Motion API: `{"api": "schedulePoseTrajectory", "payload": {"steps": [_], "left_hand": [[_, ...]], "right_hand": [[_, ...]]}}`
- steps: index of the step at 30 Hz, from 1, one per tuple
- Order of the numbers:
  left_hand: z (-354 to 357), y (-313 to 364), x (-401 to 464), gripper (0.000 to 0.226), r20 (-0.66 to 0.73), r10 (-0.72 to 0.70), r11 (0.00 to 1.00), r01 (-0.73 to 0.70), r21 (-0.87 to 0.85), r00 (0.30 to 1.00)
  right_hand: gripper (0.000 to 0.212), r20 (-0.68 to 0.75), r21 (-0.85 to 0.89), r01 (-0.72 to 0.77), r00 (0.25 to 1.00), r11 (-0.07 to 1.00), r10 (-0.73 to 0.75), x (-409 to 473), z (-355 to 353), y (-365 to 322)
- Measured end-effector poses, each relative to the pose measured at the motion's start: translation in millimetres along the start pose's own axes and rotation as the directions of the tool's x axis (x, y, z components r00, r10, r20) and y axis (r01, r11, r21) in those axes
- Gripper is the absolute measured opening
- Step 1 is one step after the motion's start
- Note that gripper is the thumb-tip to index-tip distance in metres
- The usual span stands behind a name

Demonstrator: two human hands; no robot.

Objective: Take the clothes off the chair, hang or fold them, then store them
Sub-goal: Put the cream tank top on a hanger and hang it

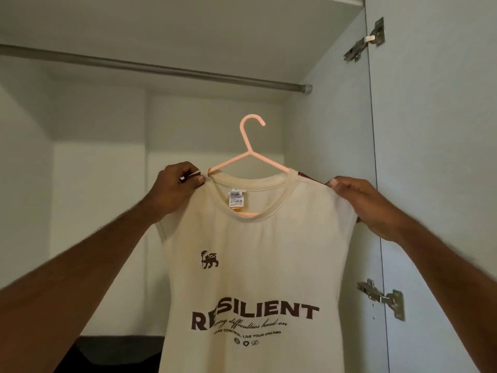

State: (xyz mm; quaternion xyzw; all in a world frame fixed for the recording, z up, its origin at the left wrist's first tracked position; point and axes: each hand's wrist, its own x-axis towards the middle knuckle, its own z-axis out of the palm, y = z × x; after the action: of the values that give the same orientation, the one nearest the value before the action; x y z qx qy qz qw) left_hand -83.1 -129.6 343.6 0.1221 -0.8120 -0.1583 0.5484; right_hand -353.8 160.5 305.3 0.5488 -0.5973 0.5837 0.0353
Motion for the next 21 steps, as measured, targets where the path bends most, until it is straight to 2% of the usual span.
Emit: {"api": "schedulePoseTrajectory", "payload": {"steps": [2,5,7,9,11,12,14,15,16,17,19,21], "left_hand": [[11.8,-2.3,16.1,0.012,0.017,0.011,1.000,-0.010,-0.019,1.000],[37.9,-3.5,36.3,0.010,0.034,0.024,1.000,-0.024,0.016,0.999],[57.1,-2.8,42.3,0.018,-0.041,-0.036,0.984,0.042,0.175,0.999],[77.4,6.4,38.4,0.036,-0.210,-0.116,0.939,0.176,0.294,0.971],[100.7,27.7,31.8,0.043,-0.280,-0.183,0.954,0.239,0.180,0.942],[112.9,42.9,28.0,0.051,-0.217,-0.194,0.971,0.219,0.097,0.957],[135.0,77.3,22.6,0.067,0.072,-0.251,0.959,0.258,-0.119,0.965],[143.1,92.4,21.6,0.068,0.227,-0.292,0.916,0.340,-0.211,0.929],[149.5,102.8,22.8,0.066,0.324,-0.319,0.873,0.409,-0.264,0.891],[155.5,106.9,27.3,0.060,0.357,-0.332,0.845,0.443,-0.298,0.873],[162.2,101.5,38.4,0.034,0.320,-0.372,0.811,0.473,-0.345,0.871],[159.4,87.1,49.0,0.021,0.274,-0.407,0.822,0.480,-0.306,0.872]], "right_hand": [[0.039,0.029,0.098,-0.062,0.998,0.993,0.059,2.2,-4.7,-10.6],[0.038,0.063,0.018,-0.027,0.998,0.999,0.026,8.1,-5.1,-17.0],[0.032,-0.027,-0.061,0.004,1.000,0.998,-0.006,16.6,-2.0,-13.9],[0.032,-0.166,-0.177,0.022,0.985,0.984,-0.052,28.1,2.4,-6.0],[0.031,-0.258,-0.407,0.032,0.955,0.913,-0.149,38.1,14.9,1.2],[0.029,-0.284,-0.505,0.033,0.937,0.863,-0.202,41.1,26.7,4.3],[0.025,-0.325,-0.615,0.016,0.906,0.789,-0.272,43.0,59.7,6.9],[0.023,-0.335,-0.644,0.013,0.894,0.765,-0.298,41.6,78.4,4.9],[0.021,-0.337,-0.660,0.010,0.890,0.751,-0.308,40.0,96.3,3.8],[0.021,-0.339,-0.662,0.009,0.888,0.749,-0.310,38.4,110.6,2.0],[0.027,-0.328,-0.669,0.026,0.887,0.743,-0.326,36.3,127.9,0.7],[0.033,-0.236,-0.688,0.084,0.913,0.720,-0.332,35.0,136.0,2.1]]}}
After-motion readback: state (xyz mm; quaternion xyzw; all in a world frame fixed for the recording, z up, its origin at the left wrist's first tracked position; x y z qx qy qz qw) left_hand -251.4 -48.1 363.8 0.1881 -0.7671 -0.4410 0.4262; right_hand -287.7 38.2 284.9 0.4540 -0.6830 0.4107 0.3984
